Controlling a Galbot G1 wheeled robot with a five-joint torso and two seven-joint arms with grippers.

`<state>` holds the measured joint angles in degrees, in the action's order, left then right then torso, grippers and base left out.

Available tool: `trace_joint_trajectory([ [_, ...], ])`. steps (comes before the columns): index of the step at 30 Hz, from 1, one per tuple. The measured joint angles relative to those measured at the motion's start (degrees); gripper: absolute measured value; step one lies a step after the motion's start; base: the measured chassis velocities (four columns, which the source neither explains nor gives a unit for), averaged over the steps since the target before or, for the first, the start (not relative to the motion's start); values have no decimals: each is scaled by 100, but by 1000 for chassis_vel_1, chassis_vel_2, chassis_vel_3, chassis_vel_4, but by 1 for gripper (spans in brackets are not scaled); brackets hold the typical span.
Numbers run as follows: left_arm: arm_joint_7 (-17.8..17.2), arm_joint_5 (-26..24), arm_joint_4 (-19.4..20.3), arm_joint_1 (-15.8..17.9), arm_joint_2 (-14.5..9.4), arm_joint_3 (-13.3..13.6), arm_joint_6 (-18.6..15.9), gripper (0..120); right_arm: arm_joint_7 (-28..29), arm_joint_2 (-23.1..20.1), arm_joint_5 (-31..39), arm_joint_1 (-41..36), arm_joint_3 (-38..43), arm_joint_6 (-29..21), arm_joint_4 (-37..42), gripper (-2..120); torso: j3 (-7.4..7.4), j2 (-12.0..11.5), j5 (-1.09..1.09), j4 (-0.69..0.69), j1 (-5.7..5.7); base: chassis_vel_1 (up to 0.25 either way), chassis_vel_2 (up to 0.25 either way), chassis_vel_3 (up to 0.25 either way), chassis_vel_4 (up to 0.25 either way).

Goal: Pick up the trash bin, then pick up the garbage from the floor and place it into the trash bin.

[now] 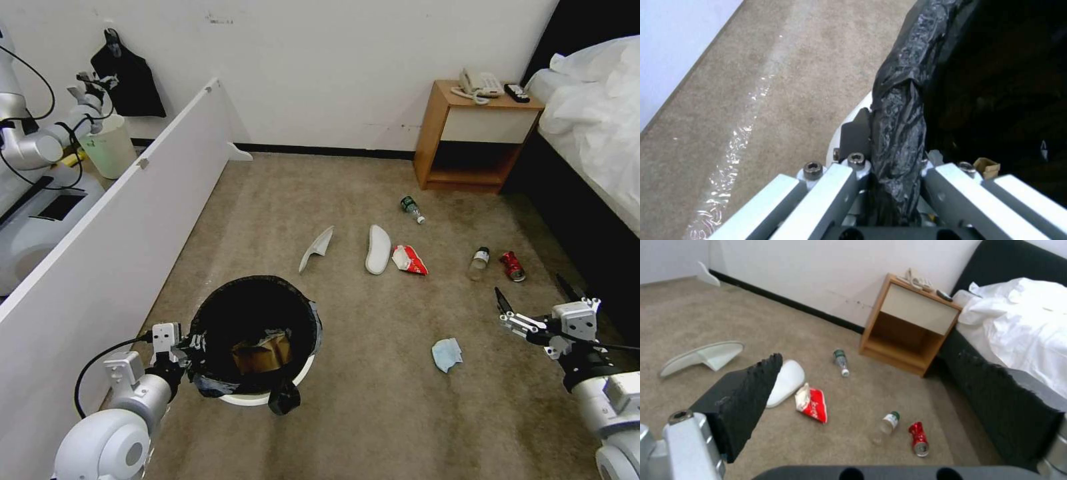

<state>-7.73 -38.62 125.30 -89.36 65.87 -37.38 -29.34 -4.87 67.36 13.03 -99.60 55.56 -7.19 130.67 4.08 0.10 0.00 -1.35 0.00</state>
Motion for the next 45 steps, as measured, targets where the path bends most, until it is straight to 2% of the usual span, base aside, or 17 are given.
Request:
trace_joint_trajectory([
  [7, 87, 64, -152, 70, -55, 62, 1, 2, -30, 140, -61, -46, 58, 34, 13, 100, 0, 0, -1, -1, 0, 0, 0, 0, 0],
  [13, 193, 130, -274, 121, -128, 102, 41, 2, -120, 527, -340, -43, 1, 48, 58, 100, 1, 1, -1, 1, 0, 0, 0, 0, 0],
  [17, 247, 115, -277, 138, -127, 105, 66, 2, -134, 604, -382, -86, 6, 58, 84, 100, 1, 1, 0, -1, 0, -27, -27, -42, -36],
  [24, 231, 43, -281, 140, -110, 87, 116, 2, -143, 596, -374, -192, 51, 83, 111, 100, 0, 1, 0, -3, 0, -42, -31, -35, -39],
  [28, 158, -19, -277, 133, -125, 88, 124, 2, -146, 629, -369, -177, 42, 101, 110, 100, 0, 1, 0, 3, 0, 0, 0, 0, 0],
  [38, 128, -10, -291, 105, -100, 87, 176, 2, -248, 642, -427, -82, -20, 148, 47, 100, 0, 1, 0, -1, 0, 0, 0, 0, 0],
  [45, 159, 96, -501, 214, -23, 141, 263, 2, -292, 555, -454, 183, -130, 149, -105, 100, 0, 0, 0, -1, 0, 0, 0, 0, 0],
])
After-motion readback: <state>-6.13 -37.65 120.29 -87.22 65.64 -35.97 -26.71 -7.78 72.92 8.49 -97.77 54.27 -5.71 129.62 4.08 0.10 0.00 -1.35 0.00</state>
